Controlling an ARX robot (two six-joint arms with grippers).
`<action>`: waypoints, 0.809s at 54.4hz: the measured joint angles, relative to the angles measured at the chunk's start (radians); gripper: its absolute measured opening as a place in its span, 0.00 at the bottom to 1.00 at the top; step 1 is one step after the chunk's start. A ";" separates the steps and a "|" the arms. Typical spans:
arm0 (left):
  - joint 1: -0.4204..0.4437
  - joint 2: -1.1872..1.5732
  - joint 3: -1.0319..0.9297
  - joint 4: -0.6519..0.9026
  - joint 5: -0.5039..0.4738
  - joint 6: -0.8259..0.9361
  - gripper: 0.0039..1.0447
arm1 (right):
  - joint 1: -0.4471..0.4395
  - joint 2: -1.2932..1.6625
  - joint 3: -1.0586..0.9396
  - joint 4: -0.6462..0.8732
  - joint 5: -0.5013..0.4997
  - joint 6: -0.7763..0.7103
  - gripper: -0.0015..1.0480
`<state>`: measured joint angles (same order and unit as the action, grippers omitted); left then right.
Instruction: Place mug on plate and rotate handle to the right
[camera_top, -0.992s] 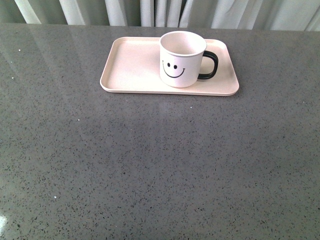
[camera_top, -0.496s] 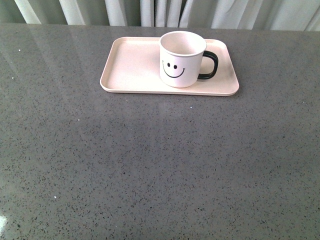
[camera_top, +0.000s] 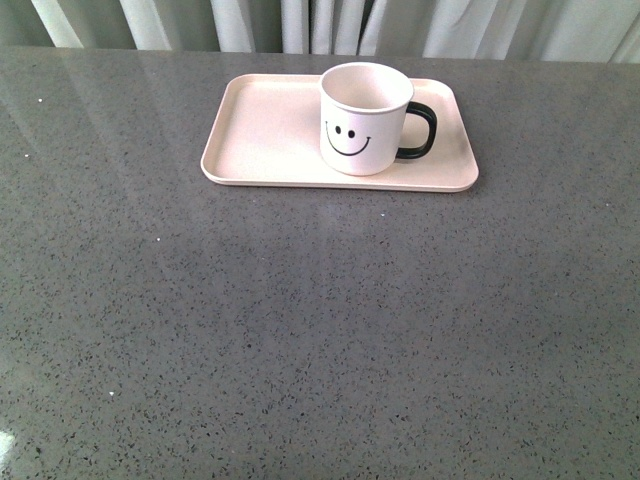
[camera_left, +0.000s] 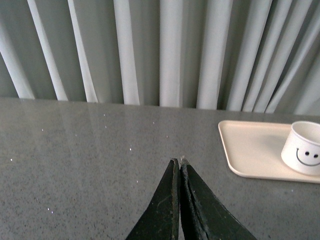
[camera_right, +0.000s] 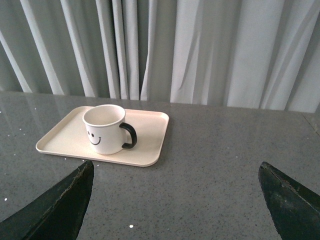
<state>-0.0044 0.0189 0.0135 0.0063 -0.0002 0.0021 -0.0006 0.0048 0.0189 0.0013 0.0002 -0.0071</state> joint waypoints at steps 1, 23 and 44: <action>0.000 -0.001 0.000 -0.002 -0.002 0.000 0.01 | 0.000 0.000 0.000 0.000 0.000 0.000 0.91; 0.001 -0.003 0.000 -0.007 0.000 0.000 0.37 | 0.000 0.000 0.000 0.000 0.000 0.000 0.91; 0.001 -0.003 0.000 -0.007 0.000 0.000 0.91 | 0.000 0.000 0.000 0.000 0.000 0.000 0.91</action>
<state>-0.0032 0.0158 0.0135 -0.0006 -0.0002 0.0021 -0.0006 0.0048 0.0189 0.0013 0.0002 -0.0071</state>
